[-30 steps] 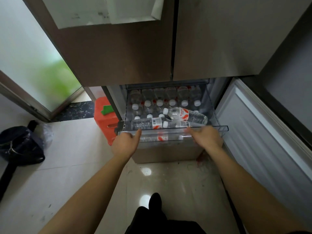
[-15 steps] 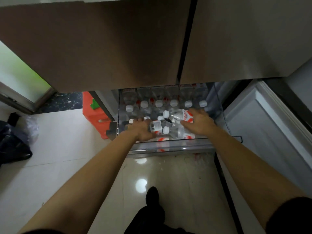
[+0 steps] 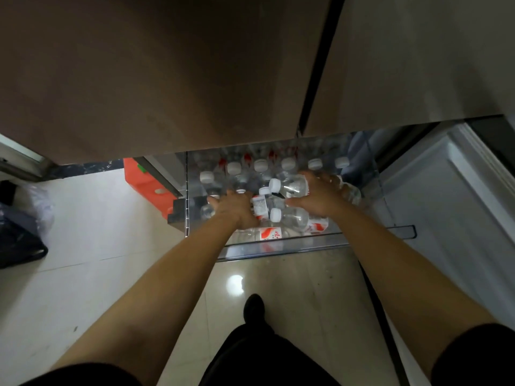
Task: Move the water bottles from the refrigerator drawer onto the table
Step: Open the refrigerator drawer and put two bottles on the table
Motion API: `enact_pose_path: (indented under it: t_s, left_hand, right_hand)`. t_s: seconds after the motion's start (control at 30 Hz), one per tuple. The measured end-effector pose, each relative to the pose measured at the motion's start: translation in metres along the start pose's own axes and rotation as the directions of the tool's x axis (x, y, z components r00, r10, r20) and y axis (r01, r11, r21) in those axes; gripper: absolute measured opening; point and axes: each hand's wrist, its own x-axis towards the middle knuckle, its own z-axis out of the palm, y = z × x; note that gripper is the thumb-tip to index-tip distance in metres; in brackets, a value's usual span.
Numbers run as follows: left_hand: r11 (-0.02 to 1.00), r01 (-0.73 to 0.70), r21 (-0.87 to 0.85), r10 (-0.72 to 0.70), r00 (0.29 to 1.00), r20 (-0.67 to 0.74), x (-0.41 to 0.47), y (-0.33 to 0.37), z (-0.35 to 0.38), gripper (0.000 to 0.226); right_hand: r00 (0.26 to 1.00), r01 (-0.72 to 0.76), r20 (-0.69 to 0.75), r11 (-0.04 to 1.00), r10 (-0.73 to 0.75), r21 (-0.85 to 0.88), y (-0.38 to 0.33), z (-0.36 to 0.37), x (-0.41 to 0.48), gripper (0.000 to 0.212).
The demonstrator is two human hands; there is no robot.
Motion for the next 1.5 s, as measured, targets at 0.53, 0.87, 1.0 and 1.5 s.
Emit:
enact_pose_path:
  t_s: [0.53,0.87,1.0,1.5]
  left_hand:
    - [0.960,-0.156,-0.231,-0.009,0.813,-0.583,-0.103,-0.009,-0.014,0.065]
    - [0.440,-0.615,-0.654,-0.331,0.566,-0.755,-0.270,0.018,-0.005,0.053]
    - [0.228,-0.697,-0.680,-0.479,0.528,-0.701,-0.333,0.011,0.020,0.047]
    - [0.185,-0.636,-0.749,-0.832,0.304,-0.463,-0.575,-0.143,0.191,0.048]
  right_hand:
    - [0.904,0.311,-0.414,0.829,-0.106,0.465,0.005,-0.055,-0.112,0.062]
    - [0.749,0.618,-0.585,0.645,-0.309,0.450,-0.014,-0.068,-0.235,0.060]
    - [0.708,0.684,-0.614,0.555,-0.348,0.474,-0.034,-0.048,-0.276,0.058]
    - [0.546,0.815,-0.348,0.388,-0.762,0.430,-0.192,0.140,-0.456,0.060]
